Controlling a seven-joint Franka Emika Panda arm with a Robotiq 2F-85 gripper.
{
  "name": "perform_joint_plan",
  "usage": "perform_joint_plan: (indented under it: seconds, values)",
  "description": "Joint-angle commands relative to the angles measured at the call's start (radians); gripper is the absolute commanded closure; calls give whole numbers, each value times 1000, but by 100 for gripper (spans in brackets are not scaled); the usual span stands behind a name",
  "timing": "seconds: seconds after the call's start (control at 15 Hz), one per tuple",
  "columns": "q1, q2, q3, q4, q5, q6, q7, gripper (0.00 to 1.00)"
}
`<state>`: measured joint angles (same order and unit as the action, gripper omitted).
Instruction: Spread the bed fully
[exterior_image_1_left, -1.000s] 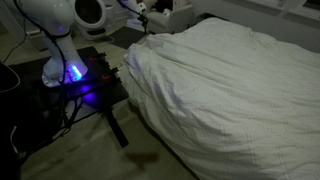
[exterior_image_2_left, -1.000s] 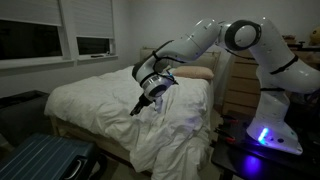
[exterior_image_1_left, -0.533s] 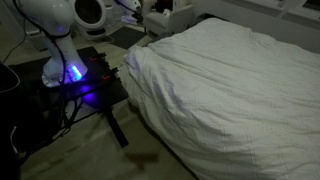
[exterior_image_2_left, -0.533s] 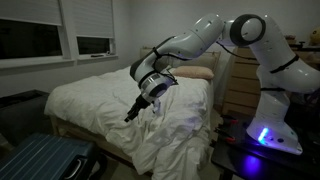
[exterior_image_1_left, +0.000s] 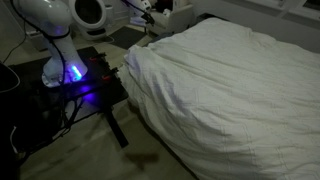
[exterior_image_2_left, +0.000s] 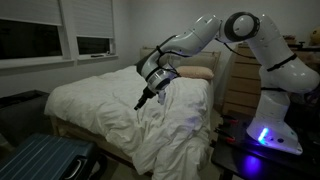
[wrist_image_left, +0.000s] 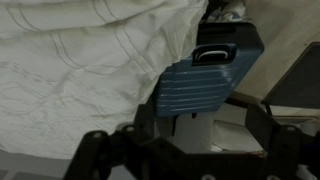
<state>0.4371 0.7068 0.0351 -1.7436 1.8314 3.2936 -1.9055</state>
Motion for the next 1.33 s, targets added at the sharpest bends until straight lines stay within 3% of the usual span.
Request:
perform_joint_plan:
  seconds: [0.0,0.07,0.4,0.87,0.93,1.27]
  values:
    - [-62,-147,25,-241,-196,15,227,0]
    - [-112,-171,61,-278,-179,24,198,0]
    - [-177,-279,37,-459,-270,-12,305,0]
    - [-182,-384,-72,-582,-413,-89,449,0]
    - [-186,-314,-42,-517,-363,-36,391,0]
    - [-184,-311,-44,-523,-372,-43,399,0]
